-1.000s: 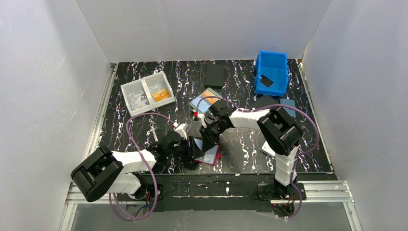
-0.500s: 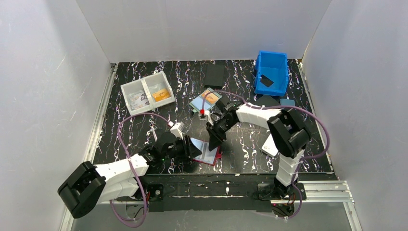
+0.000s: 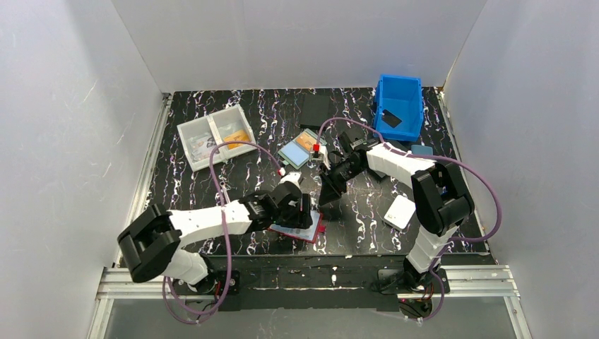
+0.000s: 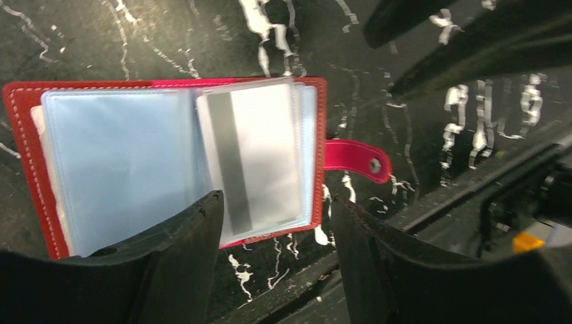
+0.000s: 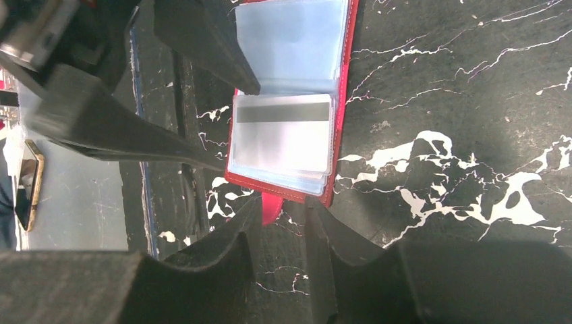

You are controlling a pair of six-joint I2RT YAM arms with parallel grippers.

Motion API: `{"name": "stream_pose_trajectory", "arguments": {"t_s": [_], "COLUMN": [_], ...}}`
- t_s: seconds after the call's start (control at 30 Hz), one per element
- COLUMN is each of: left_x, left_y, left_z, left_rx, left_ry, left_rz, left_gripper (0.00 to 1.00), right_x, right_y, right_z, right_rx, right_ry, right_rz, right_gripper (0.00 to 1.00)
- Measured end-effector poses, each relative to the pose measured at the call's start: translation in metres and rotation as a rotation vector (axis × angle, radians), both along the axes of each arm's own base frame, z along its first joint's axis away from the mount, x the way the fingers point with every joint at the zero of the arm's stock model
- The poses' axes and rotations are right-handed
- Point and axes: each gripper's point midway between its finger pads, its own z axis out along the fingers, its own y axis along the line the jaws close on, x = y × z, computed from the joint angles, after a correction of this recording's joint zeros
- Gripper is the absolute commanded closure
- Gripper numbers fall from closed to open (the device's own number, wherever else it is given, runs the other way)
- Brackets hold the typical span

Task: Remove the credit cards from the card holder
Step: Remove the credit card from the card holder.

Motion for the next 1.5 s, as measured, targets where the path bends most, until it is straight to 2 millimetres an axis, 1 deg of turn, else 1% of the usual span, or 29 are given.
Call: {"name": "stream_pose_trajectory", "arguments": {"t_s": [0.07, 0.13, 0.27, 0.47, 0.73, 0.83, 0.9, 0.97, 1.03, 1.13, 1.3, 1.4, 1.5], "left_x": [0.002, 0.003, 0.003, 0.004, -0.005, -0.005, -0.005, -0.005, -0.004, -0.005, -0.001, 0.001, 0.001], "left_y": [0.003, 0.008, 0.015, 0.010, 0.007, 0.004, 0.001, -0.001, -0.002, -0.005, -0.007, -0.004, -0.001], "left_z": [-0.008, -0.017, -0.030, -0.031, -0.029, -0.028, -0.031, -0.036, -0.036, -0.036, -0.036, -0.036, -0.036], "left_rx": [0.067, 0.136, 0.219, 0.248, 0.291, 0.308, 0.324, 0.345, 0.357, 0.377, 0.394, 0.401, 0.397], "left_ry": [0.010, 0.026, 0.055, 0.066, 0.064, 0.063, 0.070, 0.077, 0.076, 0.081, 0.084, 0.076, 0.068], "left_rz": [0.008, 0.021, 0.022, 0.010, -0.015, -0.016, -0.016, -0.014, -0.009, 0.002, 0.031, 0.049, 0.066], "left_gripper": [0.35, 0.34, 0.35, 0.38, 0.39, 0.41, 0.45, 0.46, 0.48, 0.54, 0.70, 0.81, 0.95], "right_x": [0.000, 0.000, 0.000, -0.002, -0.001, -0.001, -0.001, -0.001, -0.002, -0.001, -0.003, -0.002, -0.003], "right_y": [0.000, -0.001, -0.001, -0.003, -0.004, -0.005, -0.005, -0.005, -0.005, -0.006, -0.008, -0.009, -0.009], "right_z": [0.000, 0.000, 0.000, -0.001, -0.001, -0.001, -0.001, -0.001, -0.001, -0.001, -0.002, -0.002, -0.002], "right_rx": [0.000, 0.001, 0.000, -0.006, -0.006, -0.006, -0.006, -0.006, -0.007, -0.007, -0.012, -0.012, -0.012], "right_ry": [-0.001, -0.002, -0.004, 0.005, 0.006, 0.004, 0.005, 0.005, 0.006, 0.004, 0.011, 0.010, 0.010], "right_rz": [0.000, 0.002, 0.005, 0.006, 0.002, 0.003, 0.004, 0.004, 0.005, 0.007, 0.007, 0.008, 0.009], "right_gripper": [0.62, 0.62, 0.62, 0.62, 0.62, 0.62, 0.62, 0.62, 0.62, 0.62, 0.62, 0.62, 0.62]}}
